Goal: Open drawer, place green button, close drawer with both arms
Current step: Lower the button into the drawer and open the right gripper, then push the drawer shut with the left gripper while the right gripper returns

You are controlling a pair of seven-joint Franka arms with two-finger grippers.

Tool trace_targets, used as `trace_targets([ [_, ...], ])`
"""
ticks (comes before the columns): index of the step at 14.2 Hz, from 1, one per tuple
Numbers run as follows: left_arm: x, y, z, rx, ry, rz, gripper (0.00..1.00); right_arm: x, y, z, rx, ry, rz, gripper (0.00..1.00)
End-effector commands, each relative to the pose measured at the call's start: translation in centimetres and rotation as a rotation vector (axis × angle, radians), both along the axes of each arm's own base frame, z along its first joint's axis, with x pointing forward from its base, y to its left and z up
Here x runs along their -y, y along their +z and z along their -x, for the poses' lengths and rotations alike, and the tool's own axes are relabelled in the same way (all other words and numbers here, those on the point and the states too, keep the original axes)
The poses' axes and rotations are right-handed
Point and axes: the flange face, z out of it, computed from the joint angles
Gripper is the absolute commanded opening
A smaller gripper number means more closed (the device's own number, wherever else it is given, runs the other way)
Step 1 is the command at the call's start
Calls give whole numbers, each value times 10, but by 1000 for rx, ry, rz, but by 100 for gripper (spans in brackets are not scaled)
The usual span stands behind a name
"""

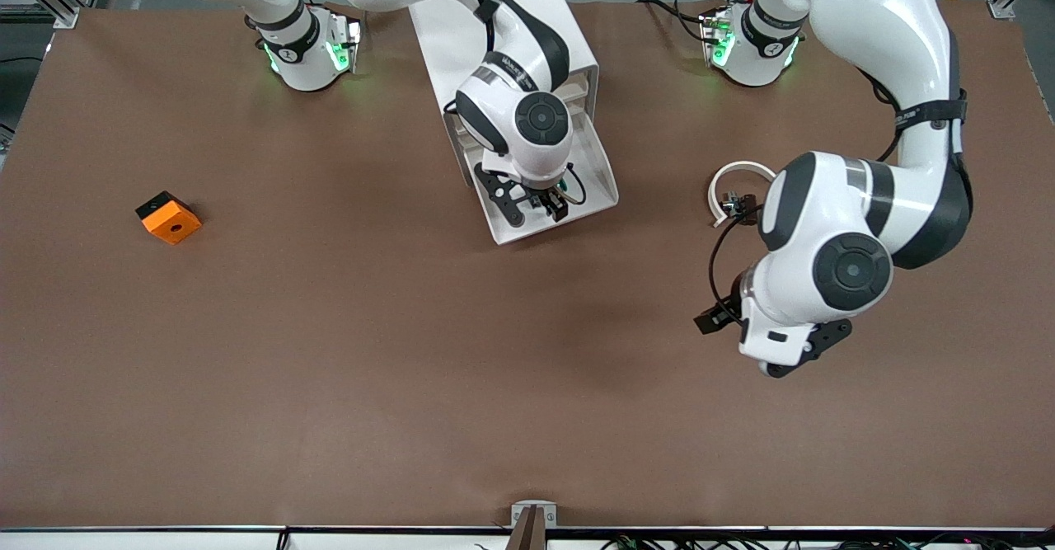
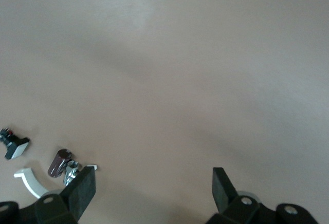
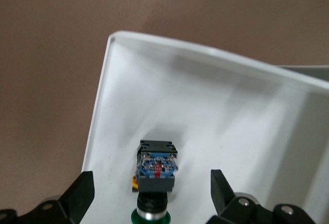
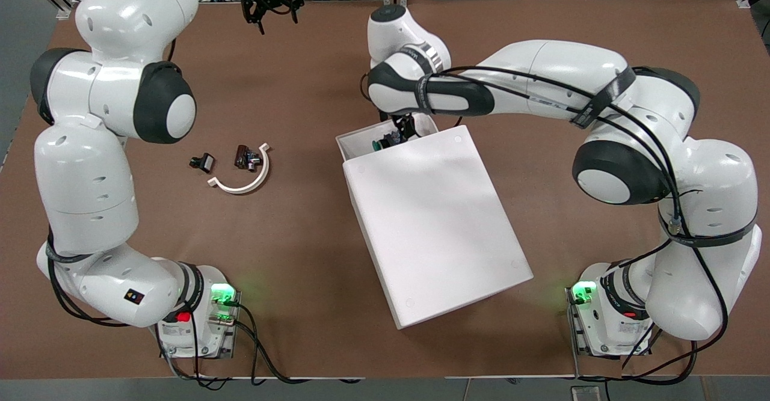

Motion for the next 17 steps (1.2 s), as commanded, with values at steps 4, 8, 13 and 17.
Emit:
trace_targets([
  [4, 92, -84, 46, 41, -164, 42, 100, 103, 155, -28, -62, 139, -34, 100],
  [8, 126, -151, 95, -35, -227, 67, 100, 200, 227, -46, -87, 356, -79, 100],
  [13, 178, -202, 163, -148, -318, 48, 100, 333, 276, -77, -46, 628, -123, 100],
  [17, 204, -204, 195, -210, -299, 110, 100, 427, 282, -99, -26, 758, -174, 100],
])
